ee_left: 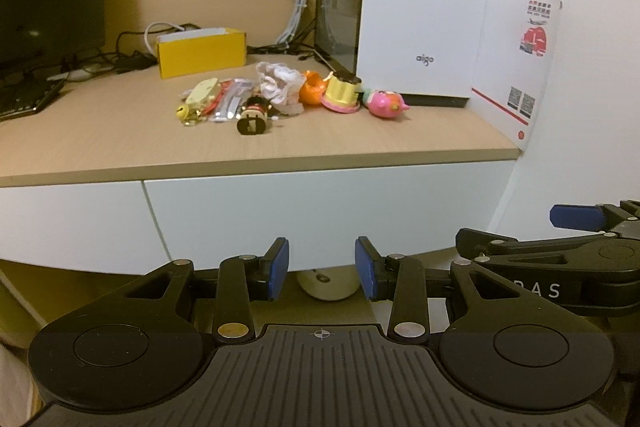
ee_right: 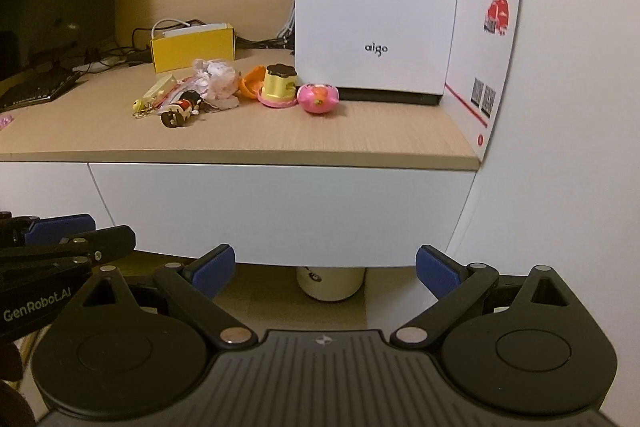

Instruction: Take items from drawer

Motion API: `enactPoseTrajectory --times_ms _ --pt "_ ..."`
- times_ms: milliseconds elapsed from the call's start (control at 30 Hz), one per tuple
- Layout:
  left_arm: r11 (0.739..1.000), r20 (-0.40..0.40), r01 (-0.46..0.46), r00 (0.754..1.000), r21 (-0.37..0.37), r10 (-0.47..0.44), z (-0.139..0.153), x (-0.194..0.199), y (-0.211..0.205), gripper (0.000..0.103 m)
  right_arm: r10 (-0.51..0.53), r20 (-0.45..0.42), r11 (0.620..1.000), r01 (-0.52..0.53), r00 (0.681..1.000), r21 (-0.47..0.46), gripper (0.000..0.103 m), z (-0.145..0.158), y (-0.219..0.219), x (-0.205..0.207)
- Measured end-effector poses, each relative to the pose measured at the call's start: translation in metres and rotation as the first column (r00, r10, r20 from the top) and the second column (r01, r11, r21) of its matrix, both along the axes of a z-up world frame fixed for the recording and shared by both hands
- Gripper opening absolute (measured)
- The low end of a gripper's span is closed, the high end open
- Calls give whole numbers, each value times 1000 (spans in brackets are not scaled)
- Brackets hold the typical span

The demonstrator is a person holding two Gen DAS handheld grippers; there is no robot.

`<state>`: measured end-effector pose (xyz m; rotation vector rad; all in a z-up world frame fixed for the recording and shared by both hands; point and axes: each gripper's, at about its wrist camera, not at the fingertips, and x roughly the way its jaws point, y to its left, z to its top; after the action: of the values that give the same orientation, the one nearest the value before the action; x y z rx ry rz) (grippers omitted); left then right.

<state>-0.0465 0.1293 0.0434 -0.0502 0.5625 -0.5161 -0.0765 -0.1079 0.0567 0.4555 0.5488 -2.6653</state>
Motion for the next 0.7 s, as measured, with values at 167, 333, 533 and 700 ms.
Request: enactPoseTrajectory --times_ms 167,333,533,700 --pt "1000 -7 17 1000 -4 -17 -2 0 -1 40 -11 5 1000 11 1000 -7 98 1 3 -4" --pt "999 -12 33 999 -8 -33 -4 2 0 40 -11 16 1000 11 1000 7 98 -3 2 -5" --pt "999 -17 41 999 -8 -41 -4 2 -2 40 -14 19 1000 14 1000 3 98 -4 2 -4" --pt "999 -18 49 999 -10 -50 -4 1 -2 40 -13 23 1000 13 1000 3 98 -4 2 -5"
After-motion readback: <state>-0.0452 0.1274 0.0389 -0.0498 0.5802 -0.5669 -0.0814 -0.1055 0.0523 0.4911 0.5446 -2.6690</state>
